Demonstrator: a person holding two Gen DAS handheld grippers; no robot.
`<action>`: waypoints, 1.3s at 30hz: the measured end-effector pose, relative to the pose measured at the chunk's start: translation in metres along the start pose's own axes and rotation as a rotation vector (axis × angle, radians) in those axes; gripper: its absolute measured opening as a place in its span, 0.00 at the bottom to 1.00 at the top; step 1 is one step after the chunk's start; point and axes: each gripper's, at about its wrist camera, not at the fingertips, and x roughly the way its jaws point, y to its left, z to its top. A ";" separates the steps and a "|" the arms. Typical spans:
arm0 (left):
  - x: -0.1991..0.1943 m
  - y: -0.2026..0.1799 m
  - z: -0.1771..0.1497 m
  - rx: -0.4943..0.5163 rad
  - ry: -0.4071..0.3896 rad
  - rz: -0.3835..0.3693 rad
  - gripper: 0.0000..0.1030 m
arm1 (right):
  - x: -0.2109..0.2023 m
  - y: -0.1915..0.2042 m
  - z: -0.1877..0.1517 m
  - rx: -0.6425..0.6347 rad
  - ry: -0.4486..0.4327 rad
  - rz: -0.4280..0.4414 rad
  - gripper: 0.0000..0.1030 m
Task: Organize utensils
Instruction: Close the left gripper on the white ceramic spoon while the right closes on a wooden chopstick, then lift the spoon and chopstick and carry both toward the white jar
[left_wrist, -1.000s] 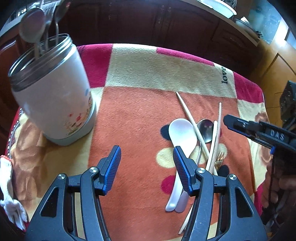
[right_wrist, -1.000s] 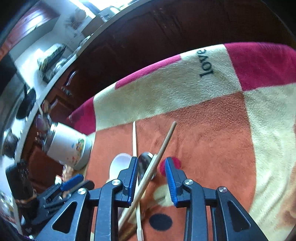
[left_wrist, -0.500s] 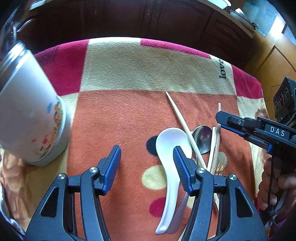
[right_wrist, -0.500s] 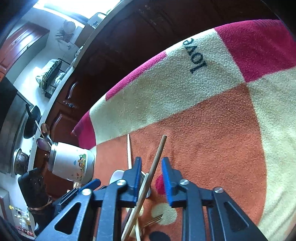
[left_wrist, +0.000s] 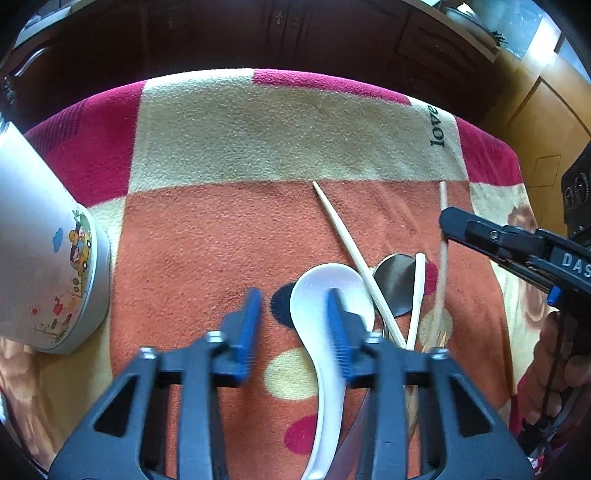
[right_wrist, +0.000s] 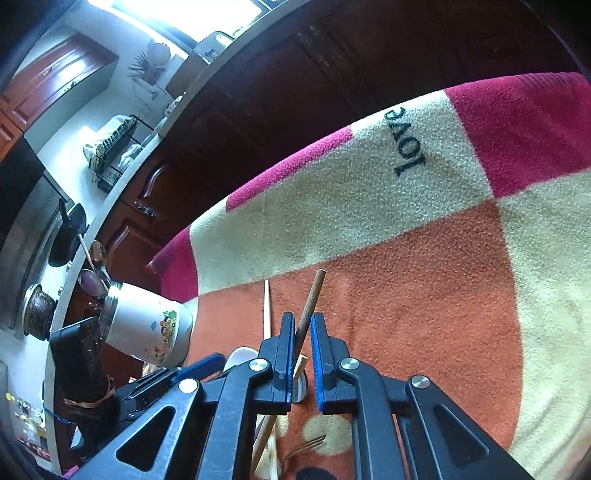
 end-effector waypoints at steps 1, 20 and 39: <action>0.001 0.000 0.000 0.000 0.005 -0.012 0.11 | -0.002 0.000 -0.001 0.001 -0.003 0.003 0.08; -0.049 0.010 -0.023 -0.060 -0.056 -0.094 0.00 | -0.042 0.019 -0.011 -0.029 -0.054 0.038 0.07; -0.113 0.019 -0.026 -0.051 -0.156 -0.057 0.00 | -0.077 0.081 -0.012 -0.164 -0.118 0.074 0.05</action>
